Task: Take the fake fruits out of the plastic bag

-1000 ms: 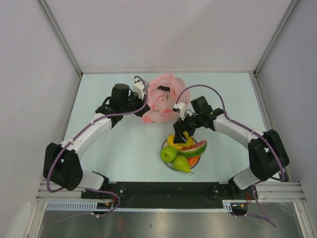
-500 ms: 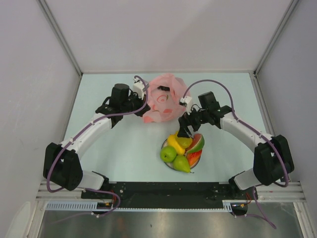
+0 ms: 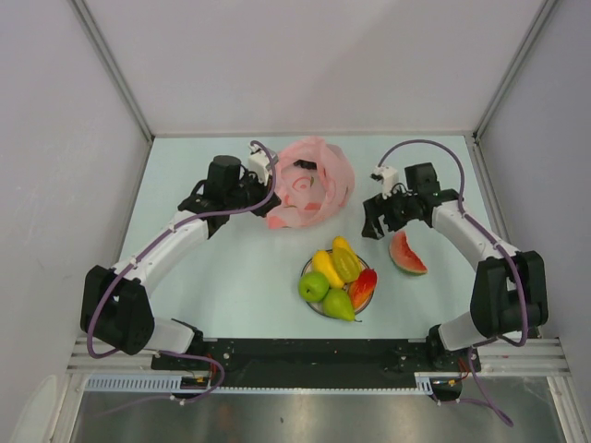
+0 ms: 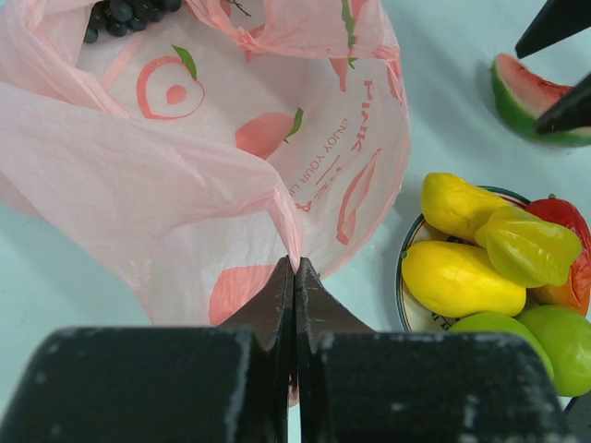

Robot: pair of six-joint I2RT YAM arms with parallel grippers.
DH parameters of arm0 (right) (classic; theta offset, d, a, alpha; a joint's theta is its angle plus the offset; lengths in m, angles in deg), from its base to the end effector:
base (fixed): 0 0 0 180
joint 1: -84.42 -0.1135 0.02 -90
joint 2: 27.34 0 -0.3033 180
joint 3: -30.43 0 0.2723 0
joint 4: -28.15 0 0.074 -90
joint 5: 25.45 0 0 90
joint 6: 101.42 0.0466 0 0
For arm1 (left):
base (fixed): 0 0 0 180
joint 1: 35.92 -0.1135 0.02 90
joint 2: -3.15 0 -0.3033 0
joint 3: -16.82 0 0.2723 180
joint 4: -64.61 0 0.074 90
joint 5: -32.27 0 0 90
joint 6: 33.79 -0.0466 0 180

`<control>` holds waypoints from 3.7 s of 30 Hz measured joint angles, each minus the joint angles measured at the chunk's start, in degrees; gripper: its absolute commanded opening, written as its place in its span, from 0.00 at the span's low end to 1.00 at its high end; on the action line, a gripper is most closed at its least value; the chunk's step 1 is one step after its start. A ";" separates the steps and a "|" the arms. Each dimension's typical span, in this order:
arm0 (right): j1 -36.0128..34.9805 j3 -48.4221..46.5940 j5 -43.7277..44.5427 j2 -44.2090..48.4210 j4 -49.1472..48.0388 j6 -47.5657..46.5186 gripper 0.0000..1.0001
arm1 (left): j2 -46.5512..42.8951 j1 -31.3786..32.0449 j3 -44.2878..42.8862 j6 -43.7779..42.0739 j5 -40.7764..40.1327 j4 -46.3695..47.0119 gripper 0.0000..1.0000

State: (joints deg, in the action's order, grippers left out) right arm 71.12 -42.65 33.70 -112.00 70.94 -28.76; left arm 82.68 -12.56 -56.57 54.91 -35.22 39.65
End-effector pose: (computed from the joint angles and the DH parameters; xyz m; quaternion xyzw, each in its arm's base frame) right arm 0.3107 0.0980 0.2682 -0.3210 0.8636 0.2427 0.3037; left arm 0.3012 -0.1495 0.3222 0.2761 0.8138 -0.2591 0.4408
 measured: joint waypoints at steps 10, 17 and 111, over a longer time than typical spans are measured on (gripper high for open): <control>3.32 3.30 14.71 -0.04 5.75 4.04 0.88 | 0.00 0.00 0.11 0.00 0.04 0.11 0.00; 5.81 5.77 20.61 -0.09 6.27 3.48 0.82 | 0.00 0.00 0.11 0.00 0.17 0.11 0.00; -16.04 -30.16 0.24 -19.58 -11.15 17.73 0.76 | -11.10 -3.43 6.08 3.96 6.19 -0.66 0.00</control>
State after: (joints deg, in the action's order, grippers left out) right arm 55.08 -72.82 33.94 -131.59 59.79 -11.04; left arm 71.58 -15.99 -50.49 58.87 -29.04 38.99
